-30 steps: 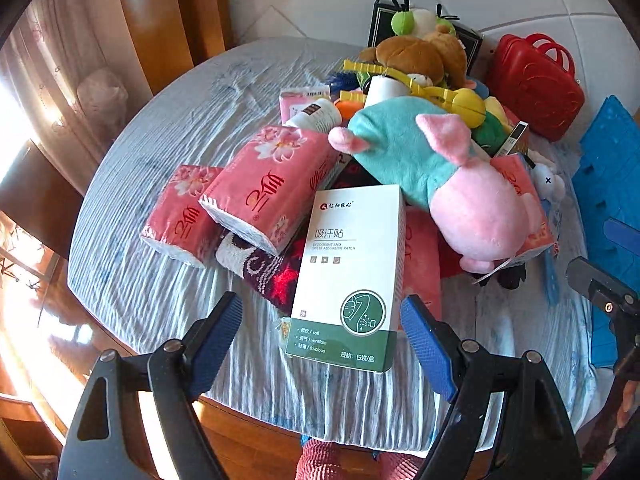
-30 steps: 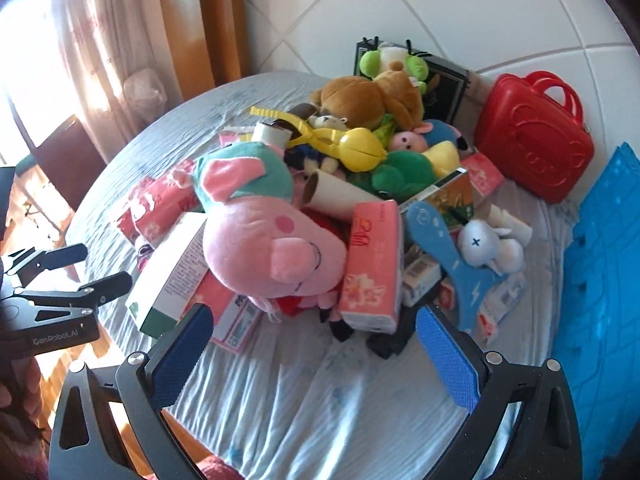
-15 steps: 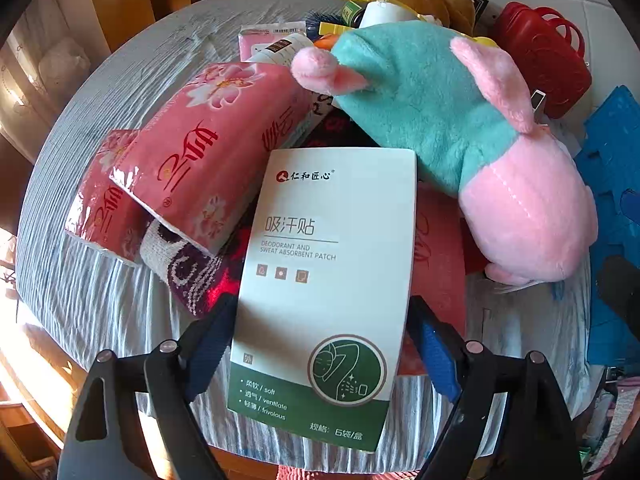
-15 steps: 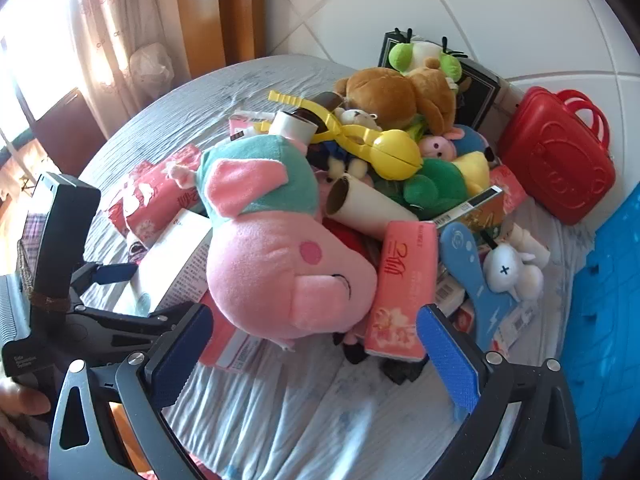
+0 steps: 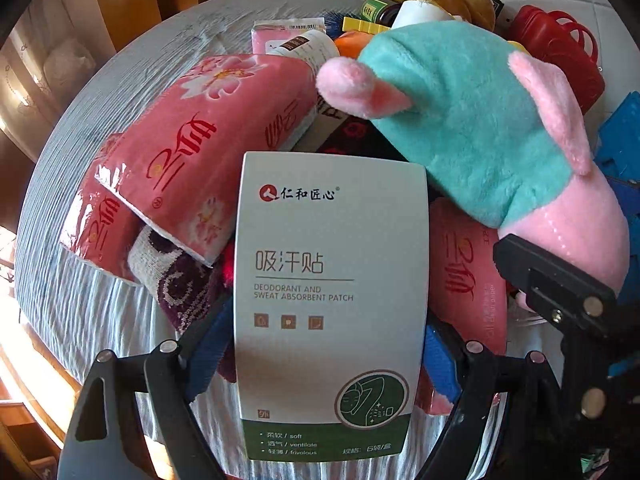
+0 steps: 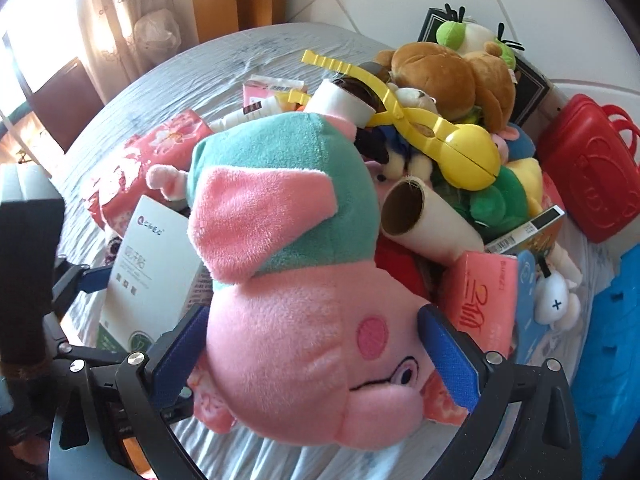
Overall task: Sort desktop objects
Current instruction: 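Grasp the white deodorant patch box with the left gripper while the right gripper grasps the pink pig plush, then lift the patch box and pig plush and carry them over the crate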
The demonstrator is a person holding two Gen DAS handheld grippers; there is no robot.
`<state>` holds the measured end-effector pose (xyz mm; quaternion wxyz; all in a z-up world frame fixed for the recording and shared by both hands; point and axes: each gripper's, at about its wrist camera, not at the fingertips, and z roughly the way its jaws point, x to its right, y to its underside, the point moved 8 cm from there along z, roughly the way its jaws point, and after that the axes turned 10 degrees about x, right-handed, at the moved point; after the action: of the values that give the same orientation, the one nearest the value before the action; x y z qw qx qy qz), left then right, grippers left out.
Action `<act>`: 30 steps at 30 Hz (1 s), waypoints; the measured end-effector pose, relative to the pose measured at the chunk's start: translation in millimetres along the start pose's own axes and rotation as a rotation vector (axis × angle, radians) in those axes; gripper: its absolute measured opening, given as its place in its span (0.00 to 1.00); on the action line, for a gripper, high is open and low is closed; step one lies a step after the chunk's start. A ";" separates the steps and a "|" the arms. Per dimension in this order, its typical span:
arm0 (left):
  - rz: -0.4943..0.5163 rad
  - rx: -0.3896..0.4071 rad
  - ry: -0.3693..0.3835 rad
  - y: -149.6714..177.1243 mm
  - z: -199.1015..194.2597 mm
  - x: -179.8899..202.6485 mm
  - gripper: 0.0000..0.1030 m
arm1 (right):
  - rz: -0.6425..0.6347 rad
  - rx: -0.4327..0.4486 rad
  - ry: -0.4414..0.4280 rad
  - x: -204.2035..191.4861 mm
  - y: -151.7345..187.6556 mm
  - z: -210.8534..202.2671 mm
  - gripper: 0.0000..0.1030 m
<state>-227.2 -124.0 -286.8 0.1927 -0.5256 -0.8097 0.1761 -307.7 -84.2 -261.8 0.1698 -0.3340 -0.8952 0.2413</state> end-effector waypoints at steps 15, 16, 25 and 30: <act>-0.009 -0.050 -0.040 4.1 17.1 6.2 0.84 | 0.044 -0.010 0.023 16.8 5.9 27.8 1.00; -0.021 -0.053 -0.037 3.9 16.6 6.0 0.84 | 0.041 -0.005 0.032 16.6 5.3 26.9 1.00; -0.024 0.058 -0.039 -7.9 -22.3 11.6 0.76 | 0.015 0.094 0.065 13.4 -1.6 4.4 0.83; 0.005 0.152 -0.054 -23.5 -60.9 22.1 0.76 | 0.064 0.164 0.039 18.2 -11.3 -24.4 0.73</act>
<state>-223.5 -107.8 -220.0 0.2096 -0.5063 -0.7978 0.2515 -315.3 -71.5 -232.9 0.2062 -0.3521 -0.8578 0.3125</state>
